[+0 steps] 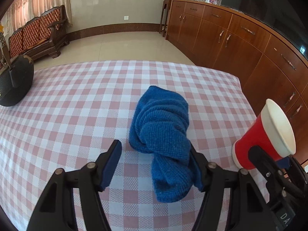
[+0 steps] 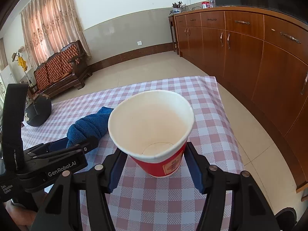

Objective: Collect trash
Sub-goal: 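Grasp the red paper cup with the right gripper while the left grasps the blue cloth, then carry the red cup and blue cloth over the black trash bin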

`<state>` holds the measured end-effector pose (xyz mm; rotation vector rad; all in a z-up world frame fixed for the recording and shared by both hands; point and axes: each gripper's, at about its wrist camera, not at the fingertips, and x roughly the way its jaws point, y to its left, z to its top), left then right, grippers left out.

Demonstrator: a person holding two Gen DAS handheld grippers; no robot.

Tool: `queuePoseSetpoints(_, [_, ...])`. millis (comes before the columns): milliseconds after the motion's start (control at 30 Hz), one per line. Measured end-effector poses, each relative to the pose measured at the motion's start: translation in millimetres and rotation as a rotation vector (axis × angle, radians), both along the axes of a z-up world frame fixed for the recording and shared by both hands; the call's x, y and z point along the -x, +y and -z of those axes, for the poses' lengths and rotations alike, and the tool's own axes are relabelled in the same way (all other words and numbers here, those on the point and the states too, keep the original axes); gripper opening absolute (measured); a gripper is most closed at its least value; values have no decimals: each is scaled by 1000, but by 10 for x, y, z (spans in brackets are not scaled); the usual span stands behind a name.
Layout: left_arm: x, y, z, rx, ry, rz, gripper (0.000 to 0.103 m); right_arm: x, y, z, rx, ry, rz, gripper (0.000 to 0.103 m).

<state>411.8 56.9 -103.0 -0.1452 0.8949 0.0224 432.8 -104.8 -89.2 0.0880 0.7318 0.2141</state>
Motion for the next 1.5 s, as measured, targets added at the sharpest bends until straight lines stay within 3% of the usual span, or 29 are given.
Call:
queuePoseSetpoints(33, [20,-3,-5,-7,-12,-6,59,1,-2,2,-4,0,-2,63])
queuePoseSetpoints(167, [89,-26,-20,-21,-20,6,20,13,0,-12,-8,0,-10,62])
queuePoseSetpoints(267, [134,-15,-29,4,-28,5,14,53,8,-41,-12,-4,-16,62])
queuePoseSetpoints(833, [1061,-18,-420,35,-113,76,11,698,-71,-241,-34,-4,-17,61])
queuePoseSetpoints(1167, [1522,-312,-670,66,-146,158,11,1362,-281,-396,-30,-12,11,61])
queuePoseSetpoints(1500, [1829,-865,-779,90,-161,295,11,2006,-873,-557,-40,-32,116,61])
